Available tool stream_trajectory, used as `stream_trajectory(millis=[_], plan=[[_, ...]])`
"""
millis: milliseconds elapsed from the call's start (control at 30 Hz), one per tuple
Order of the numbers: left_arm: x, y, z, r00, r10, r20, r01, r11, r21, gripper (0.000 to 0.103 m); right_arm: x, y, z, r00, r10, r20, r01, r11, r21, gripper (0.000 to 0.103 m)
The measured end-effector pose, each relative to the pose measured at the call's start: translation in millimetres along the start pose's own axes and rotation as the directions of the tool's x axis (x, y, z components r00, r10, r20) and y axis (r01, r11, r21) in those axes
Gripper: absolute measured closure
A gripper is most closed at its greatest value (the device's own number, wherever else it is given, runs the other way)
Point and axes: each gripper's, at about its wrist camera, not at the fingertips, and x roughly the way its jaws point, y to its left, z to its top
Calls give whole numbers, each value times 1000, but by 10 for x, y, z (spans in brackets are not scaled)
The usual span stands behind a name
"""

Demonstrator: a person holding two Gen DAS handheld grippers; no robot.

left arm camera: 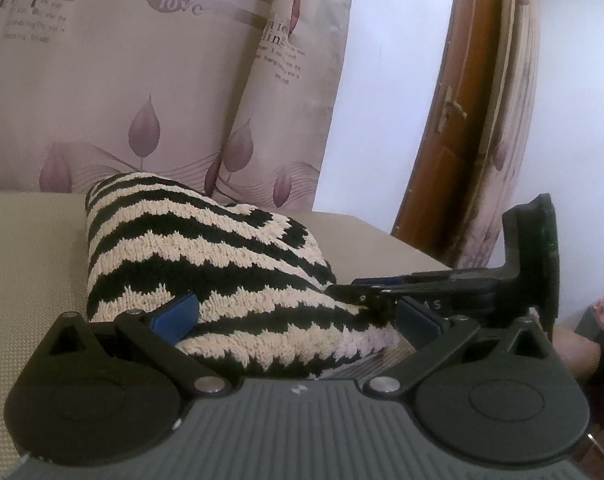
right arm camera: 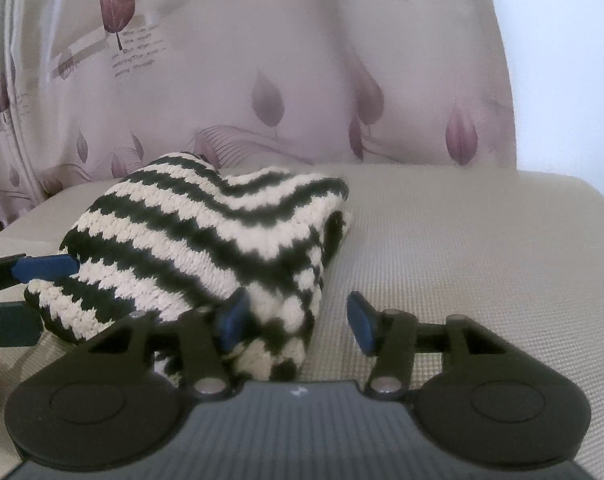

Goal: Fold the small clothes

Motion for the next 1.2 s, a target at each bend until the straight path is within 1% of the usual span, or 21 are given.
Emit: stream_trajectory(millis=[300,400,467,533,600,667,767,800,833,900,1000,1033,1100,1200], plan=[[34,-109,-10,998,55,-13,-54,996,65,0,-5,1,-12,1000,-12,5,12,1000,0,46],[19,-197,5,995,99,-11,-97,989,114,0,-6,-9,-8,1000,-12,3,11,1000,4,43],[-24,-235,52,993,118,-16,-115,986,123,0,-2,-19,-5,1000,-13,0,13,1000,11,42],[-112,-194,162,993,116,-15,-115,990,84,0,4,-34,1,1000,-13,-4,13,1000,18,38],[-211,-44,307,994,106,-12,-106,994,9,0,14,-66,11,1000,-6,-12,6,999,37,36],[-282,190,450,995,102,-20,-103,992,-76,0,32,-108,16,1000,3,-22,-2,998,62,32],[-261,618,585,995,76,-68,-88,978,-191,0,54,-157,29,999,26,-38,-22,996,91,31],[-229,722,602,994,66,-84,-83,973,-215,0,64,-182,35,998,37,-46,-32,994,105,29],[-183,827,607,993,53,-102,-75,970,-232,0,83,-216,46,997,50,-58,-42,991,124,27],[-60,991,593,989,30,-147,-65,968,-242,0,108,-295,68,993,86,-81,-71,982,175,25],[140,1179,510,978,-37,-206,-24,959,-283,0,156,-409,105,981,158,-112,-128,963,236,25],[186,1218,480,975,-65,-210,-2,953,-304,0,172,-434,126,977,177,-120,-144,959,245,25],[271,1282,441,972,-125,-200,50,938,-343,0,223,-479,180,961,235,-145,-192,946,261,25],[354,1348,420,969,-179,-171,103,919,-381,0,319,-491,233,930,318,-183,-263,926,272,25]])
